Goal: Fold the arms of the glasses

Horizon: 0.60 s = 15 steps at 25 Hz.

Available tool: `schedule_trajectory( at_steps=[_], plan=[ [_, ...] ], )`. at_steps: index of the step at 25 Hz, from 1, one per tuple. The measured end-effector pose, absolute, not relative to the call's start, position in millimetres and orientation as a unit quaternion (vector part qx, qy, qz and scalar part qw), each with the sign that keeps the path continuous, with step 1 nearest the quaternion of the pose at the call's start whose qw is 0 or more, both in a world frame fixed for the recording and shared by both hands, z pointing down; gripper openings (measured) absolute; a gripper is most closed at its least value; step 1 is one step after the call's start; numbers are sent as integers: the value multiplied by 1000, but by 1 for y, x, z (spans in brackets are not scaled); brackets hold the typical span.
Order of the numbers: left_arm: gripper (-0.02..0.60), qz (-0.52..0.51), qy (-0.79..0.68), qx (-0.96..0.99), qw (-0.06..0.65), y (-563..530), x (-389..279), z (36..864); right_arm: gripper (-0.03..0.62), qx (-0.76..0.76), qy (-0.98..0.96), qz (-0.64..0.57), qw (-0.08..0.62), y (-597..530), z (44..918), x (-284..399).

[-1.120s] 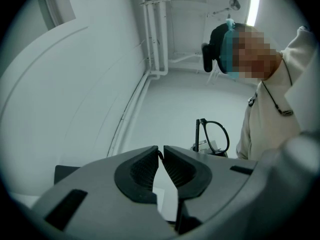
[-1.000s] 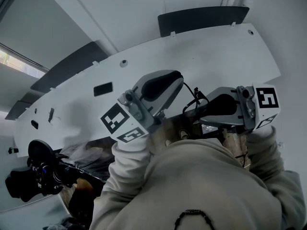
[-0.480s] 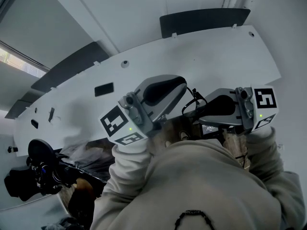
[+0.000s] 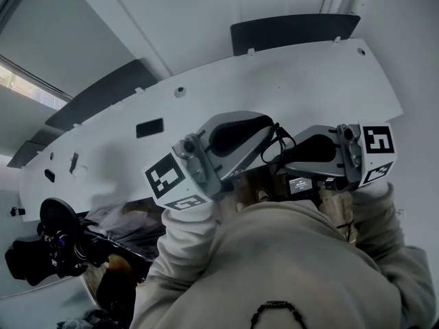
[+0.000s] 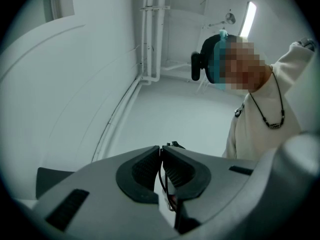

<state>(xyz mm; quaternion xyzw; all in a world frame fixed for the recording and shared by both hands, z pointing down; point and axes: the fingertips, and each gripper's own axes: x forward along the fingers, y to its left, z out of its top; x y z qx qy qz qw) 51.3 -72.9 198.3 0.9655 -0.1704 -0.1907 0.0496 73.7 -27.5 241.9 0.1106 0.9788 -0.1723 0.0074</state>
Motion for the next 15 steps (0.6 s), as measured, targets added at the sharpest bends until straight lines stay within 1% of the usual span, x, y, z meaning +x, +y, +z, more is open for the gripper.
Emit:
schedule_trajectory(
  at_steps=[15],
  plan=[
    [23, -214, -143, 963, 76, -69, 54, 200, 57, 103, 982, -159, -1, -29, 247, 76]
  ],
)
